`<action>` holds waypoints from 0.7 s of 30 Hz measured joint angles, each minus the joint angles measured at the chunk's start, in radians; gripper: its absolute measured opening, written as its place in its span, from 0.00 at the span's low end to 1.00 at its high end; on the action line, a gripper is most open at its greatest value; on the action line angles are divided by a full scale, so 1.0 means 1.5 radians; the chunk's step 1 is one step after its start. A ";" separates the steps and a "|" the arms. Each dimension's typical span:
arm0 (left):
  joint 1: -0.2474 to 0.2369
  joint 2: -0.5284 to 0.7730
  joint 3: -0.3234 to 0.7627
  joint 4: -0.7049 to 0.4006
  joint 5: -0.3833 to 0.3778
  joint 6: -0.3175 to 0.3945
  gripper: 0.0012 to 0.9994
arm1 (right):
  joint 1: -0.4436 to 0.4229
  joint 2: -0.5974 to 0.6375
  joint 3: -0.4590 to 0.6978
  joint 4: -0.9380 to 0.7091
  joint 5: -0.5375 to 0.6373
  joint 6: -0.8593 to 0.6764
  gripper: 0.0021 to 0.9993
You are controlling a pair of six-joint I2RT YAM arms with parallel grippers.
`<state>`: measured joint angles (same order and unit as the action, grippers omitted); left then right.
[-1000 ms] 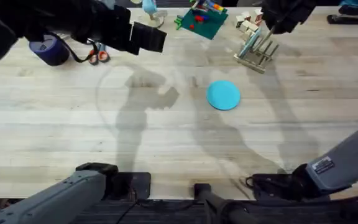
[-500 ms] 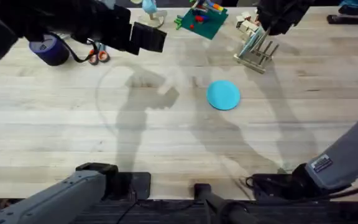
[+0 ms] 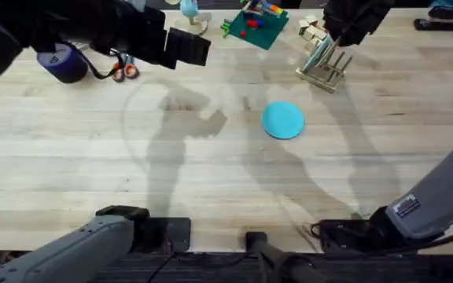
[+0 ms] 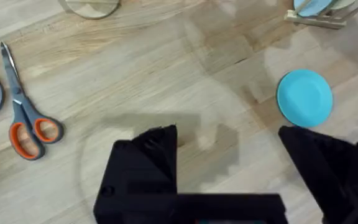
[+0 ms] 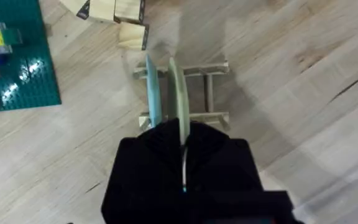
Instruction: Pick up the plates from the table one by one and place each into a slot on the dish rack.
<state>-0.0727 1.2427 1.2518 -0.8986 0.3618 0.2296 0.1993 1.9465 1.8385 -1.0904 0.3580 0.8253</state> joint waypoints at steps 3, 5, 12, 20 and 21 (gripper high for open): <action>0.000 0.000 0.000 0.000 0.000 -0.002 1.00 | -0.001 0.000 0.000 0.001 0.000 0.000 0.03; 0.000 0.000 0.000 0.000 0.000 -0.003 1.00 | -0.001 0.000 0.000 0.001 0.000 0.000 0.03; 0.000 0.000 0.000 0.000 0.000 -0.003 1.00 | -0.001 0.013 0.001 0.001 0.000 0.000 0.03; 0.000 0.000 0.000 0.000 0.000 -0.004 1.00 | -0.001 0.036 0.001 0.001 -0.004 0.000 0.03; 0.000 0.000 0.000 0.000 0.000 -0.004 1.00 | -0.001 0.036 0.001 0.001 -0.004 0.000 0.03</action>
<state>-0.0727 1.2427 1.2518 -0.8986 0.3618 0.2241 0.1978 2.0003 1.8393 -1.0887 0.3513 0.8249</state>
